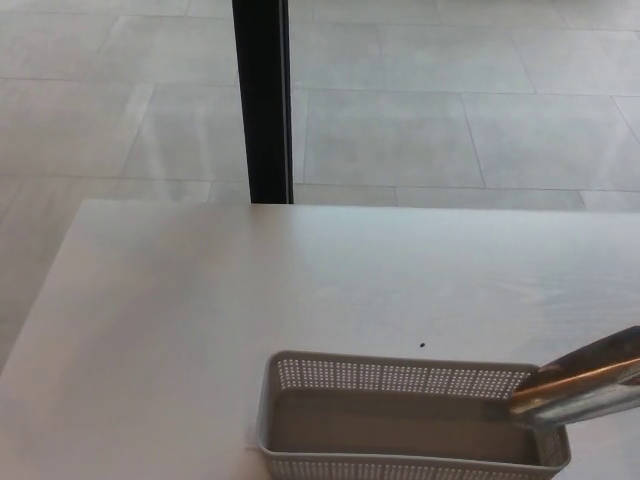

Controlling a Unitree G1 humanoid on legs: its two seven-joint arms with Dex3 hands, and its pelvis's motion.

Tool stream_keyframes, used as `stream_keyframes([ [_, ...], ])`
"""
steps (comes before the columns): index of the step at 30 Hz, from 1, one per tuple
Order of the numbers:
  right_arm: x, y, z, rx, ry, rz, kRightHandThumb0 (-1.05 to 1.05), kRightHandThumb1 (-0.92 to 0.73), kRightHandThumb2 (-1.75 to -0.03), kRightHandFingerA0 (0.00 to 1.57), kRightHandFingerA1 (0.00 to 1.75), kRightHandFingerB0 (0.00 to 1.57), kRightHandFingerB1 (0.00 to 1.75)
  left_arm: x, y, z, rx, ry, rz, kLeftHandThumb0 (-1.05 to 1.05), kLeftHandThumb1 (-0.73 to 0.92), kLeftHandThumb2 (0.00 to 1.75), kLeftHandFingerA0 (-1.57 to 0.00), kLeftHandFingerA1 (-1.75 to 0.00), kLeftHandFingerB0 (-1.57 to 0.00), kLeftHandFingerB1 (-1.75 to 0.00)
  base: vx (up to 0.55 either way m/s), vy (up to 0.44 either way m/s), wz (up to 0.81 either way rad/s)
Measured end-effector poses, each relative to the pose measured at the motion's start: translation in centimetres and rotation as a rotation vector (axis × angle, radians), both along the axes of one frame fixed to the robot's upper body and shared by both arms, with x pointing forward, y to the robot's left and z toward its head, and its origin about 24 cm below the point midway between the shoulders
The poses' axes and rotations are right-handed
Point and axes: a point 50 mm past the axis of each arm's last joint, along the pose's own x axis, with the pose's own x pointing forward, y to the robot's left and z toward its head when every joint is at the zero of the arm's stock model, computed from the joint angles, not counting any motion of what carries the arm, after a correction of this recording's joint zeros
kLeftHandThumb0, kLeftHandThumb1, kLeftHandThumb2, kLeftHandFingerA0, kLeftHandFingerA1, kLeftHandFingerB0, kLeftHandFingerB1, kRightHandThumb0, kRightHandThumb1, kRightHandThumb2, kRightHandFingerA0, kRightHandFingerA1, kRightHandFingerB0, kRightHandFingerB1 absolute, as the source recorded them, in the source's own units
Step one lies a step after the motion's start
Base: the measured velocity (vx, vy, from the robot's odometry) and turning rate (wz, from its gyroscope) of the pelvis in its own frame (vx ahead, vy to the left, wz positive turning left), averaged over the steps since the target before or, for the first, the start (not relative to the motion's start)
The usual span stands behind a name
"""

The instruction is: A garden tool is kept on the righthand side and a container is kept on the lefthand side on a desk infront of the robot. the robot uses its right hand to pick up the garden tool and makes a scooping motion inside the container

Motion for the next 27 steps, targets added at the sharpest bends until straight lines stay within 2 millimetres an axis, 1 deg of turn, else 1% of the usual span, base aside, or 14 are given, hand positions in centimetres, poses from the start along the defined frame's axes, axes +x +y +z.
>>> stream_keyframes([
  [2,-0.1,0.7,-0.3,0.008,0.008,0.019,-0.41,-0.73,-0.71,0.87,1.67,0.72,0.71,0.1,0.0,0.0,-0.001,-0.001,0.002,-1.05,-0.12,1.09,-0.81,-1.31,-0.73,-1.13,0.0,0.0,0.0],
  [3,-0.2,1.0,-0.4,0.01,0.01,0.032,-0.36,-0.7,-0.78,0.89,1.67,0.79,0.79,0.1,0.0,0.0,-0.001,-0.003,0.005,-0.7,-0.06,1.02,-1.0,-1.33,-0.85,-1.1,0.0,0.0,0.0],
  [4,-0.3,1.3,-0.5,0.012,0.012,0.044,-0.35,-0.71,-0.83,0.91,1.71,0.79,0.88,0.1,0.0,0.0,-0.001,-0.004,0.007,-0.94,-0.1,1.06,-0.83,-1.31,-0.78,-1.12,0.0,0.0,0.0],
  [6,-0.4,2.2,-0.7,0.034,0.007,0.08,-0.36,-0.72,-0.8,0.89,1.75,0.76,0.94,0.1,0.0,0.0,-0.003,-0.01,0.008,-0.9,-0.12,1.07,-0.99,-1.2,-0.84,-1.08,0.0,0.0,0.0],
  [7,-0.5,2.4,-0.7,0.04,0.006,0.089,-0.36,-0.69,-0.83,0.9,1.75,0.76,0.91,0.2,0.1,0.1,-0.003,-0.013,0.008,-0.91,-0.06,0.97,-0.95,-1.19,-0.83,-1.07,0.0,0.0,0.0],
  [11,-0.7,3.4,-0.5,0.047,-0.006,0.13,-0.38,-0.74,-0.72,0.88,1.68,0.73,0.72,0.2,0.0,0.0,-0.003,-0.007,0.003,-0.85,-0.04,1.03,-1.08,-1.28,-0.84,-1.1,0.0,0.0,0.0],
  [12,-0.7,3.6,-0.5,0.05,-0.009,0.14,-0.39,-0.75,-0.73,0.88,1.65,0.72,0.66,0.3,0.0,0.0,-0.004,-0.007,-0.001,-1.01,-0.05,1.01,-0.92,-1.21,-0.78,-1.09,0.0,0.0,0.0],
  [14,-0.7,4.0,-0.6,0.053,-0.012,0.152,-0.41,-0.76,-0.72,0.87,1.69,0.76,0.66,0.3,0.0,0.0,-0.004,-0.008,0.0,-0.93,-0.1,1.03,-0.84,-1.24,-0.76,-1.12,0.0,0.0,0.0],
  [15,-0.7,4.2,-0.6,0.052,-0.012,0.16,-0.41,-0.74,-0.74,0.88,1.68,0.79,0.72,0.4,0.0,0.0,-0.004,-0.012,0.003,-1.05,-0.11,1.06,-0.92,-1.31,-0.77,-1.14,0.0,0.0,0.0],
  [19,-0.7,4.8,-0.6,0.033,-0.018,0.176,-0.41,-0.67,-0.74,0.89,1.64,0.76,0.68,0.4,0.0,0.1,-0.006,-0.02,0.009,-0.92,-0.06,1.03,-0.88,-1.22,-0.79,-1.07,0.0,0.0,0.0],
  [21,-0.7,5.2,-0.6,0.027,-0.02,0.179,-0.44,-0.7,-0.69,0.89,1.69,0.78,0.86,0.5,0.0,0.0,-0.006,-0.02,0.007,-0.9,-0.09,1.02,-0.84,-1.25,-0.76,-1.1,0.0,0.0,0.0],
  [25,-0.7,5.7,-0.8,0.019,-0.019,0.166,-0.46,-0.75,-0.69,0.87,1.68,0.73,0.71,0.6,0.0,0.1,-0.01,-0.025,0.005,-1.01,-0.05,1.06,-0.8,-1.24,-0.73,-1.11,0.0,0.0,0.0],
  [26,-0.6,5.8,-0.9,0.018,-0.016,0.157,-0.46,-0.75,-0.68,0.85,1.68,0.74,0.71,0.7,0.0,0.0,-0.012,-0.025,0.004,-0.69,-0.05,1.0,-1.06,-1.28,-0.79,-1.09,0.0,0.0,0.0],
  [27,-0.6,5.9,-1.1,0.018,-0.014,0.151,-0.45,-0.73,-0.74,0.9,1.61,0.69,0.61,0.7,0.0,0.0,-0.012,-0.024,0.002,-0.85,-0.13,1.05,-0.83,-1.27,-0.75,-1.11,0.0,0.0,0.0],
])
